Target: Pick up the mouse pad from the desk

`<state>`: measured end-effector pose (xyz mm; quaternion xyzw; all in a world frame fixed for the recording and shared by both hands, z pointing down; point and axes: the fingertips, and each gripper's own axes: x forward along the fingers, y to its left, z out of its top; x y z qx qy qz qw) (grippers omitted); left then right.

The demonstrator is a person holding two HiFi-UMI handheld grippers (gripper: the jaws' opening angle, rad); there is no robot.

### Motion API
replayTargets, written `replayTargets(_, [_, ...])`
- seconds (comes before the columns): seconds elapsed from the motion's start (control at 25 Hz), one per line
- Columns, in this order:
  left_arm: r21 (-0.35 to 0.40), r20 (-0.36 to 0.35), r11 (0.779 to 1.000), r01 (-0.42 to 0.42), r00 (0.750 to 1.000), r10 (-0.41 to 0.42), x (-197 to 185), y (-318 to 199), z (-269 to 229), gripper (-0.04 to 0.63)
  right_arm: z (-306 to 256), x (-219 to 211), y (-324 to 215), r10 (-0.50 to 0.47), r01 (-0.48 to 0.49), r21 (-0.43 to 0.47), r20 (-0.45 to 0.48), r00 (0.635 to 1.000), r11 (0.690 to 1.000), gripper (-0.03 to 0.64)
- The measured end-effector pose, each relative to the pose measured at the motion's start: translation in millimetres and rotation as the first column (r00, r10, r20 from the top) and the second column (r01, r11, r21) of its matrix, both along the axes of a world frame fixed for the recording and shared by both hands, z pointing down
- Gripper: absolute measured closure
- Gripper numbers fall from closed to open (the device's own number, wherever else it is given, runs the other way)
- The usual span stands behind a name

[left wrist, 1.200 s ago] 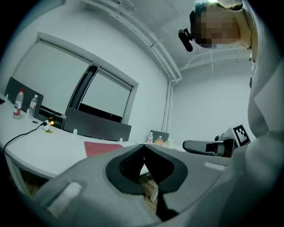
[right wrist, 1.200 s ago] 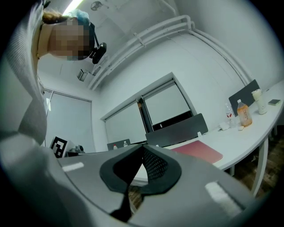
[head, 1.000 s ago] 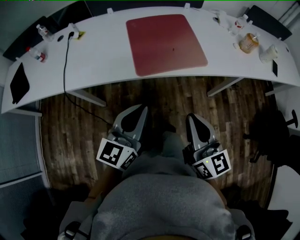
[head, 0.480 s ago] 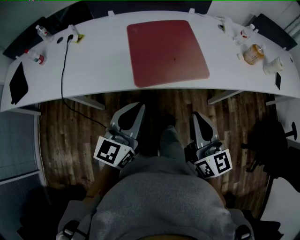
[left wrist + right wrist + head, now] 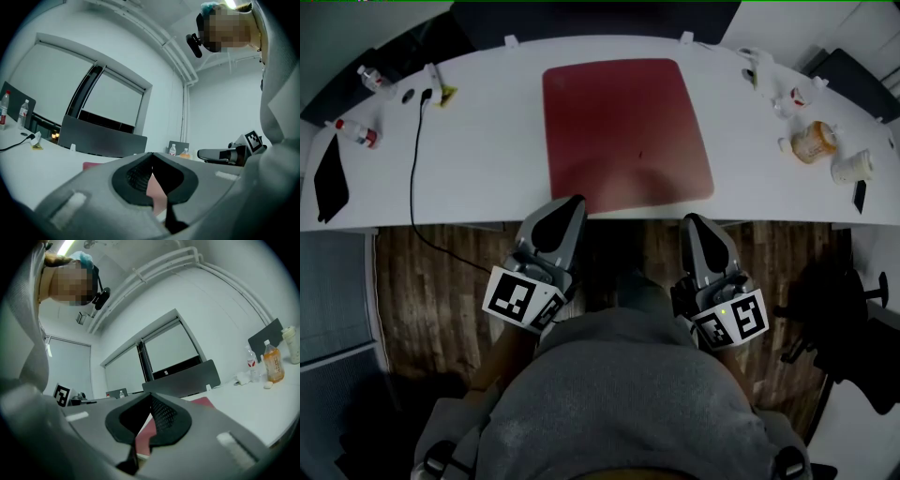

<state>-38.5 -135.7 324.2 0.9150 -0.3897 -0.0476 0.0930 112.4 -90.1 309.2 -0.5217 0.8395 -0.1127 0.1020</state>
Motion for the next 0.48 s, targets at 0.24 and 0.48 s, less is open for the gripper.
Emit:
replayTargets(0.24, [0.011,-0.001,0.999,0.038,0.999,-0.038,18.8,-39.8,-6.0,0.597,-1.5,21.8,-43.2,-0.029,0.029,-0.005,0.000,1.000,1.000,0.615])
replayTargets(0.48, [0.012,-0.008,0.997,0.080,0.997,-0.080,31.7,-66.5,-10.6,0.597,-1.6,42.8,-77.8,-0.062,0.062,0.006,-0.010,0.998,0.998,0.615])
